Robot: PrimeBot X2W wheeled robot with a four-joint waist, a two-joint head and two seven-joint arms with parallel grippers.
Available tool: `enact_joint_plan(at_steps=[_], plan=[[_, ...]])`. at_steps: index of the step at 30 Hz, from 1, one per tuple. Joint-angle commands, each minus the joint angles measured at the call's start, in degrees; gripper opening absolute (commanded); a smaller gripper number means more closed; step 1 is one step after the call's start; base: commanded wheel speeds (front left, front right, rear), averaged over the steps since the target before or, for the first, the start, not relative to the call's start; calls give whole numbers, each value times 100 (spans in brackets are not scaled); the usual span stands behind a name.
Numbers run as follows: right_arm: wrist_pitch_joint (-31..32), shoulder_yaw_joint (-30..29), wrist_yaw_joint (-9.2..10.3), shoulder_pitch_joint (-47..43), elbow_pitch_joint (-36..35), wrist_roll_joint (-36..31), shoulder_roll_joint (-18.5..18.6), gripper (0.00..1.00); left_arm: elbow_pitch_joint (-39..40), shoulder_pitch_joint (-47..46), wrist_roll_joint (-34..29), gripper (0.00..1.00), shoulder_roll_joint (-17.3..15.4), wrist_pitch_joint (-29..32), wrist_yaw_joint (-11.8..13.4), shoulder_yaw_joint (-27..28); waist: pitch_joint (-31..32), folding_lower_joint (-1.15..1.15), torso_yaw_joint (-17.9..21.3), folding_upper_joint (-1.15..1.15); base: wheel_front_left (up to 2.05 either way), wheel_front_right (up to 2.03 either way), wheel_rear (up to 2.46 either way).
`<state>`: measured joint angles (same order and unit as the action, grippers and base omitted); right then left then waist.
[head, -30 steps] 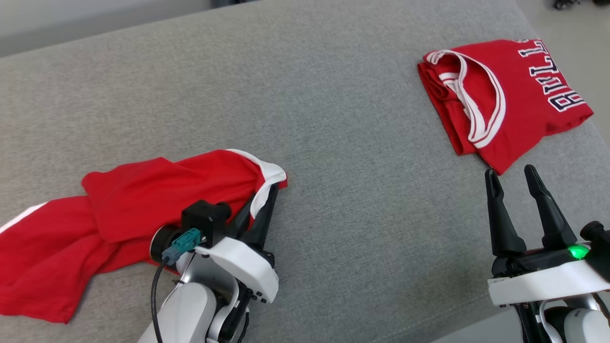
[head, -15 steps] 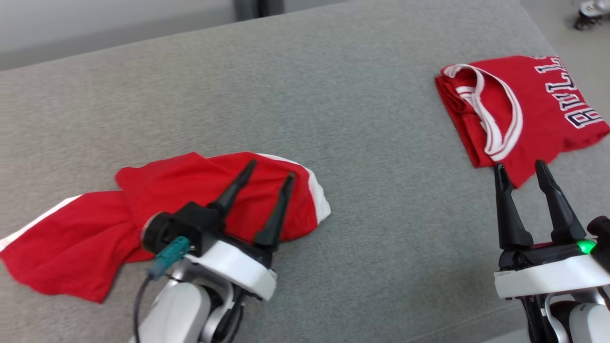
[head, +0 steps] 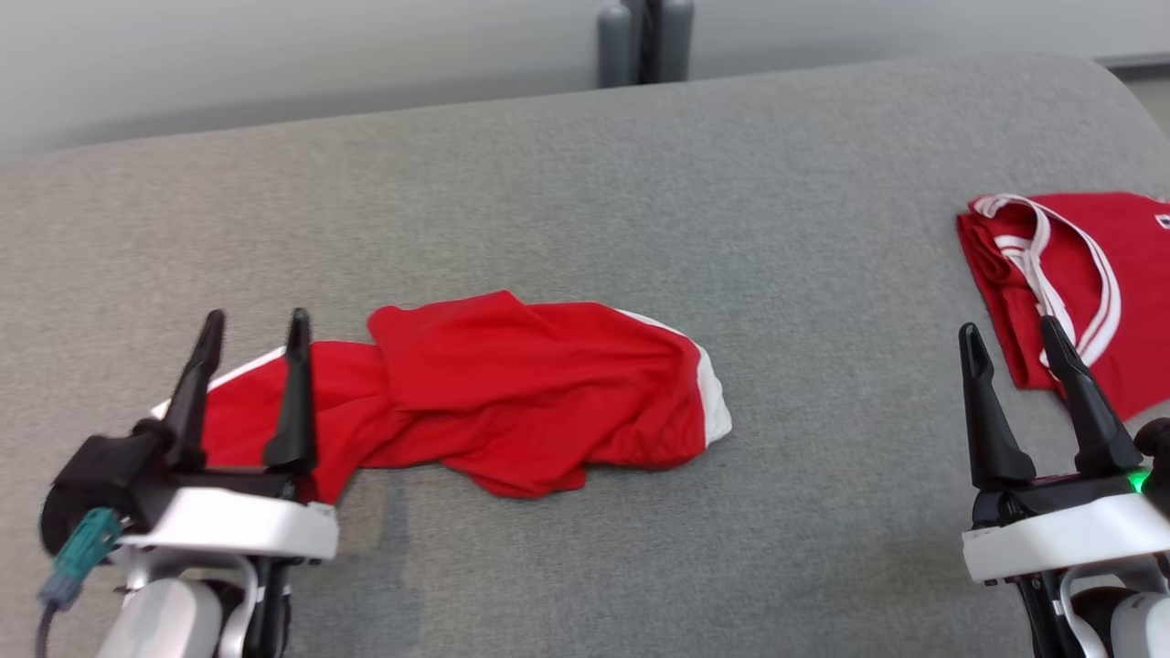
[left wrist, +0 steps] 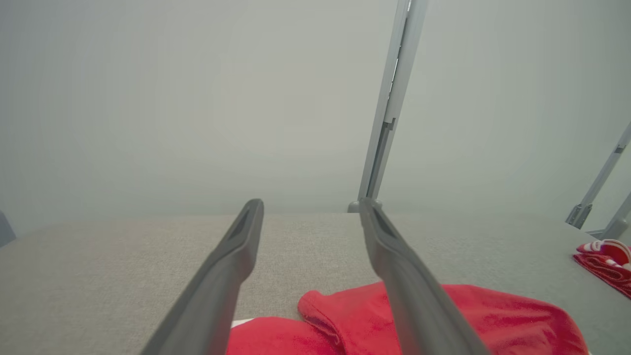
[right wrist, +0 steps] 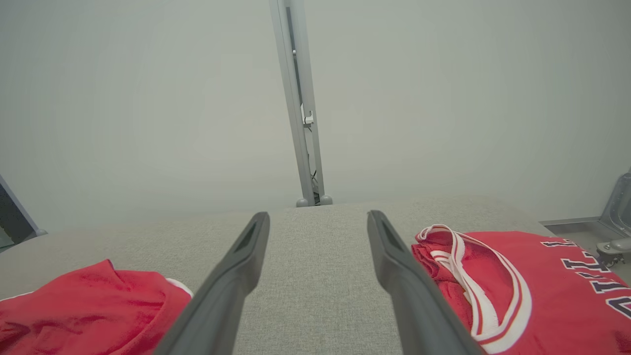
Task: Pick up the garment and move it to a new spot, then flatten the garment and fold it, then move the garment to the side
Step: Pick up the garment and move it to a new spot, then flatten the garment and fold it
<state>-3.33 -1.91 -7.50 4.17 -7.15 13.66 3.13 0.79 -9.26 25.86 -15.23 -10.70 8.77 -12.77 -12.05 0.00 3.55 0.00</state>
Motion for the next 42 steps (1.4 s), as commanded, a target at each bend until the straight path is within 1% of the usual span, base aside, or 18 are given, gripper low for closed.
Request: enact_joint_plan(at_steps=[1,3,7,11,20,25,30,42], plan=[[44,-18,2,-49,-28,-34,51,100,37,116,77,100,-65,-49,36,115,155,0,-182,0,0,0,0],[91,-28,2,-118,-27,-59,60,100,34,243,117,100,-188,-60,34,240,232,0,-271,0,0,0,0],[151,5,2,-209,5,-90,102,100,74,509,206,100,-332,-73,-7,361,429,0,-368,0,0,0,0],[223,44,2,-337,36,-101,158,100,202,791,177,100,-399,19,2,293,619,0,-397,0,0,0,0],[329,-60,2,-743,-94,-88,171,100,516,1274,184,100,-395,218,140,153,948,0,-334,0,0,0,0],[412,-120,2,-875,-245,-84,141,100,645,1382,195,100,-415,347,228,125,997,0,-304,0,0,0,0],[421,-162,2,-848,-280,-66,121,100,716,1375,206,100,-397,404,289,100,974,0,-311,0,0,0,0],[399,-154,2,-772,-292,-18,109,100,772,1271,212,100,-435,449,338,91,925,0,-344,0,0,0,0]])
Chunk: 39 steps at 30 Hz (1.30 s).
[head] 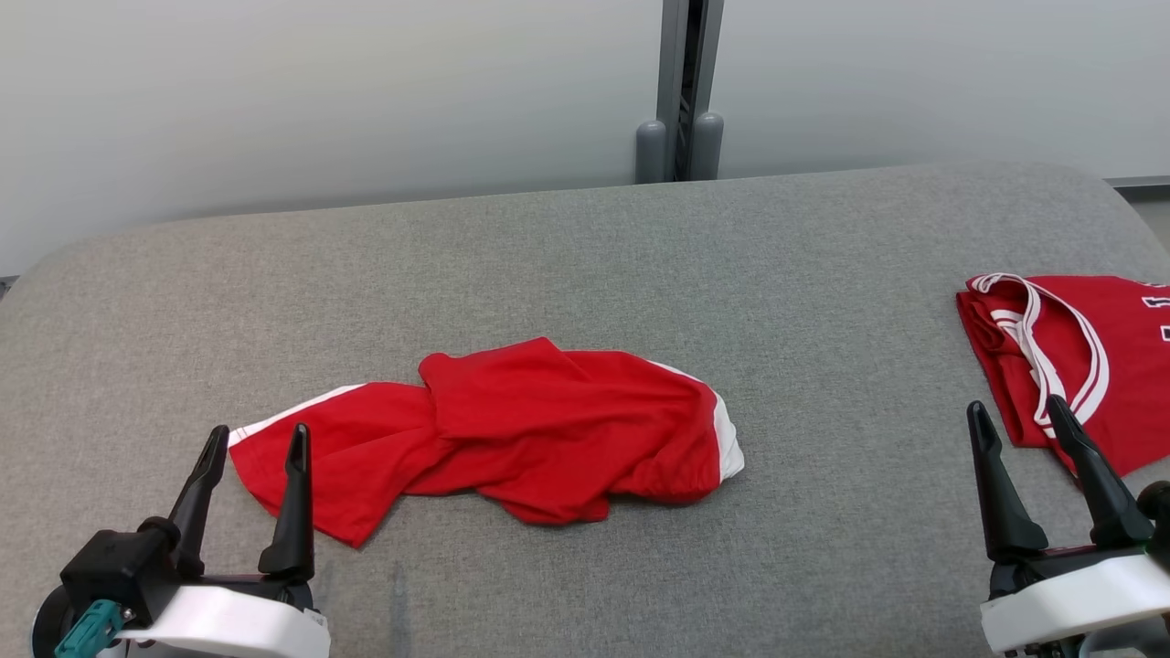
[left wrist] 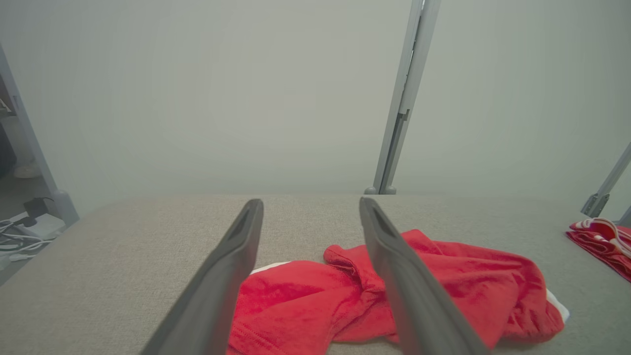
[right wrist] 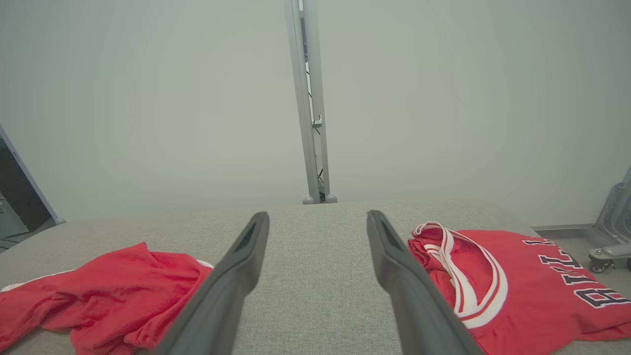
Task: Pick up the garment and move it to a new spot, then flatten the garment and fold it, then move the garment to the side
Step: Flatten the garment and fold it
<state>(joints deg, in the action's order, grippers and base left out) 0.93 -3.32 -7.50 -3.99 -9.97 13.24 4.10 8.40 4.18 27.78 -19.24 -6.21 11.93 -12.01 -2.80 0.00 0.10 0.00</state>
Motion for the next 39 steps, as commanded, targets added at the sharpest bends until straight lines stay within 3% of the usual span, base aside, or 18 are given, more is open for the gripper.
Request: enact_joint_plan(at_steps=[1,6,11,15,25,32,33,34,35,39], plan=[[-22,-7,2,50,-15,29,10,100,20,-81,22,100,-36,0,22,19,-5,0,2,0,0,0,0],[-2,13,2,94,-39,55,4,100,20,-199,59,100,-26,40,47,42,-76,0,10,0,0,0,0],[1,66,2,189,-100,68,-1,100,-200,-669,198,100,-1,170,-146,-18,-304,0,33,0,0,0,0],[-9,144,2,323,-124,61,-8,100,-698,-1237,414,100,47,450,-427,-153,-607,0,123,0,0,0,0],[-172,436,2,711,68,109,-37,100,-2598,-2580,1224,100,319,1269,-1397,-468,-1356,0,527,0,0,0,0],[-362,496,2,861,288,193,-64,100,-3715,-3177,1623,100,360,1742,-1699,-498,-1582,0,785,0,0,0,0],[-394,496,2,878,311,201,-68,100,-3791,-3240,1634,94,351,1752,-1720,-503,-1598,0,808,0,0,0,0],[-411,488,2,887,333,202,-69,100,-3850,-3298,1611,41,322,1747,-1752,-531,-1610,0,827,0,0,0,0],[-424,485,2,896,350,212,-72,100,-3858,-3360,1604,0,307,1672,-1768,-527,-1621,0,839,0,0,0,0],[-473,446,2,923,388,250,-79,100,-3801,-3520,1454,0,252,1377,-1797,-566,-1647,0,855,0,0,0,0]])
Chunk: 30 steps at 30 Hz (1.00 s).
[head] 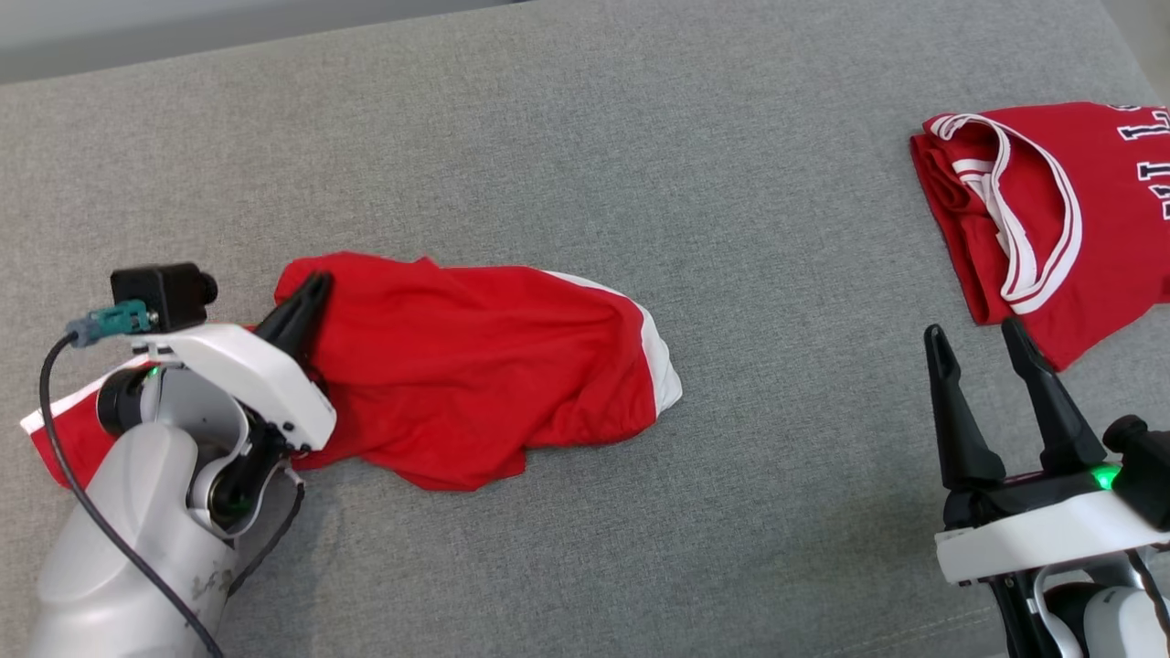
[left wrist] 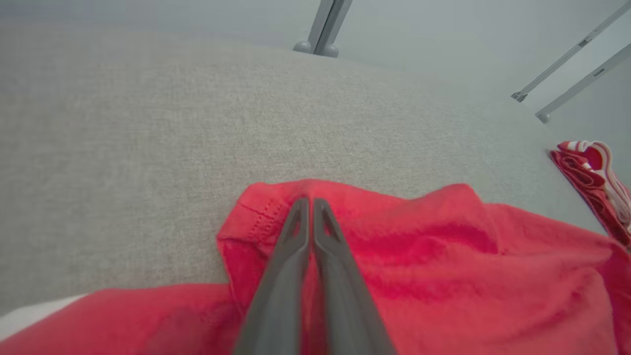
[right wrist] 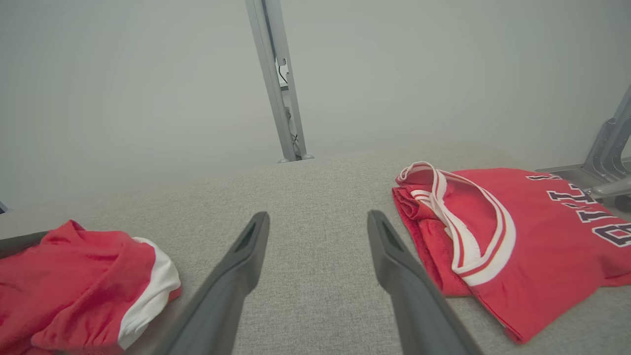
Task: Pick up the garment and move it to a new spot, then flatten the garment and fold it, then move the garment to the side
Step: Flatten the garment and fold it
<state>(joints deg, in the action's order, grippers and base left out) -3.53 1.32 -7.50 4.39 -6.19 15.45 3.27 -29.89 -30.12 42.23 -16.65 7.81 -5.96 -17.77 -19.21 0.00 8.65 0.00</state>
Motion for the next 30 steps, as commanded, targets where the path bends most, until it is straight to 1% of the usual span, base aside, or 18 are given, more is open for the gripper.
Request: enact_joint_plan(at_steps=[1,5,9,13,16,19,23,24,27,30], plan=[[-50,-23,2,97,19,33,2,100,45,-137,-20,0,1,-87,-25,-1,-10,0,0,0,0,0,0],[-83,-21,2,156,45,112,-5,100,120,-352,-145,0,-38,-280,-50,-73,2,0,20,0,0,0,0],[-139,-73,2,200,72,116,-8,100,387,-589,-472,0,-106,-791,6,-105,86,0,44,0,0,0,0],[-150,-219,2,139,53,90,-13,100,906,-892,-902,0,-147,-1388,102,-176,193,0,-11,0,0,0,0],[-127,-340,2,77,-8,80,-18,100,1466,-870,-1172,0,-153,-1666,189,-279,236,0,-118,0,0,0,0],[-112,-416,2,15,-80,85,-19,100,2120,-375,-1332,0,-224,-1783,403,-323,231,0,-237,0,0,0,0],[-79,-487,2,-22,-141,119,-21,100,2838,689,-1465,0,-320,-1842,766,-436,196,0,-432,0,0,0,0],[-71,-486,2,-24,-151,127,-19,100,2944,975,-1486,0,-368,-1853,848,-451,185,0,-470,0,0,0,0],[-58,-531,2,-34,-168,140,-22,100,3134,1769,-1398,0,-358,-1891,1019,-537,165,0,-631,0,0,0,0],[-6,-541,2,-2,-191,111,-21,100,3054,2342,-1221,0,-268,-1952,1091,-572,141,0,-784,0,0,0,0]])
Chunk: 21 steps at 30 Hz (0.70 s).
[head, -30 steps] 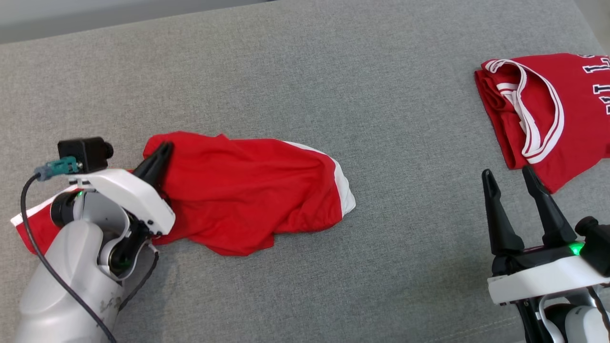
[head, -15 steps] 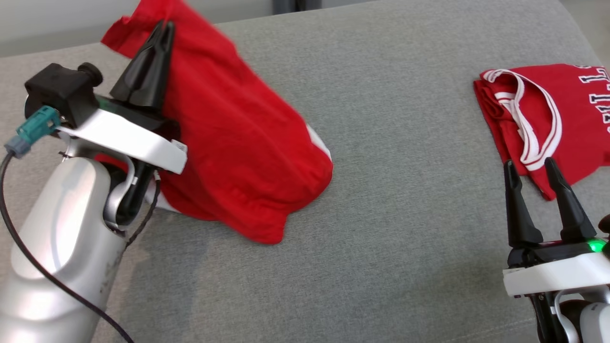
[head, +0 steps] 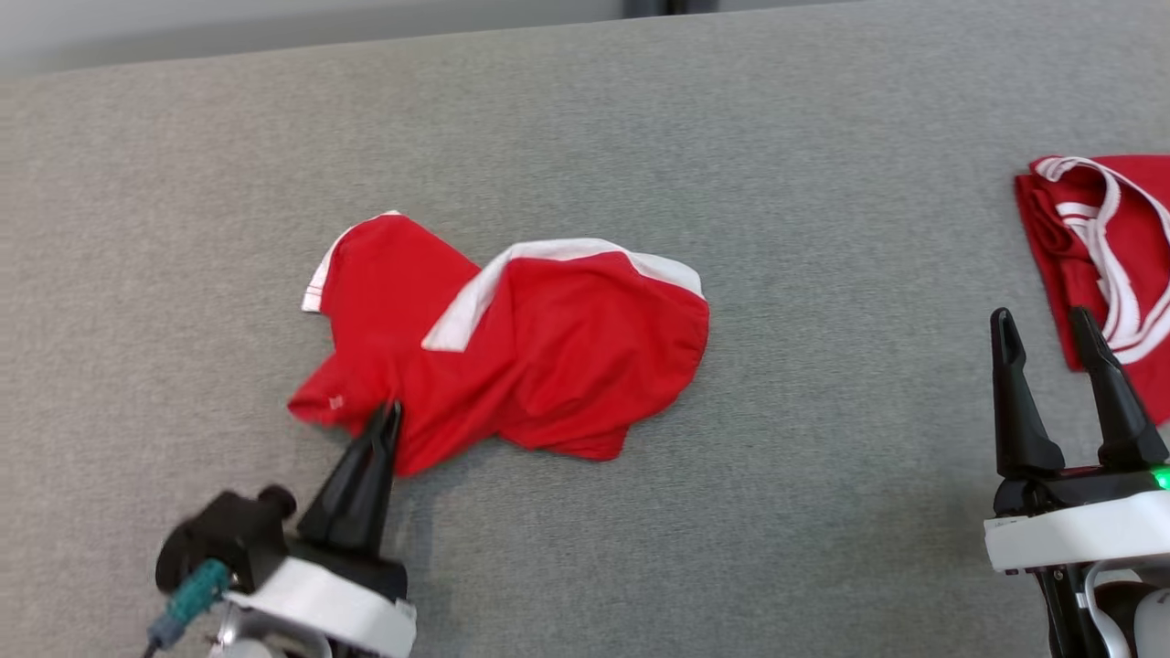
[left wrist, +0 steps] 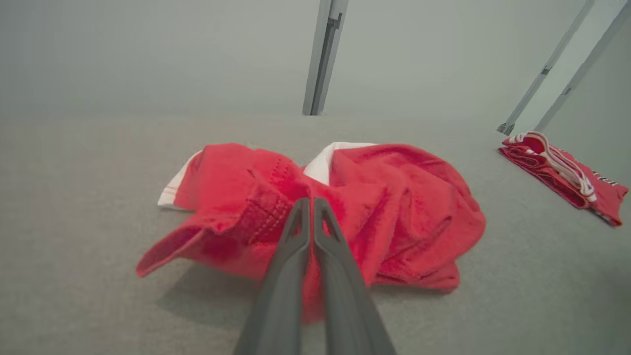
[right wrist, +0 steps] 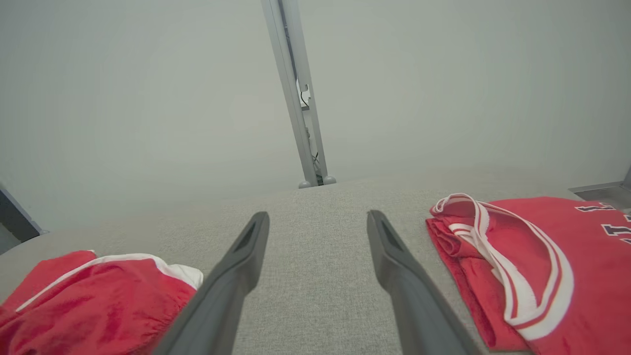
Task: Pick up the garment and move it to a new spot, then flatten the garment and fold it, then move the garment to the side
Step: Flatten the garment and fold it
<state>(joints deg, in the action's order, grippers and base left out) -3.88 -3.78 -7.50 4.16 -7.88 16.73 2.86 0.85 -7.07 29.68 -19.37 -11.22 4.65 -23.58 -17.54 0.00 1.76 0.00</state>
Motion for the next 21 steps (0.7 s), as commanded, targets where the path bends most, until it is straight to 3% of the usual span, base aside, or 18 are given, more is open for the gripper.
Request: enact_joint_plan(at_steps=[1,6,8,14,21], plan=[[28,-39,2,39,-32,-18,20,100,-96,163,71,0,15,-66,49,10,-32,0,-147,0,0,0,0],[116,-76,2,63,-85,-42,22,100,-590,463,271,0,175,-191,-97,-39,-24,0,-348,0,0,0,0],[152,-92,2,72,-94,-51,20,100,-827,405,362,100,303,-242,-111,1,6,0,-405,0,0,0,0],[162,-133,2,57,-139,-118,19,100,-598,212,206,100,410,-351,16,221,116,0,-425,0,0,0,0],[220,-159,2,-63,-110,-336,19,100,29,9,-123,100,241,-308,452,545,416,0,-327,0,0,0,0]])
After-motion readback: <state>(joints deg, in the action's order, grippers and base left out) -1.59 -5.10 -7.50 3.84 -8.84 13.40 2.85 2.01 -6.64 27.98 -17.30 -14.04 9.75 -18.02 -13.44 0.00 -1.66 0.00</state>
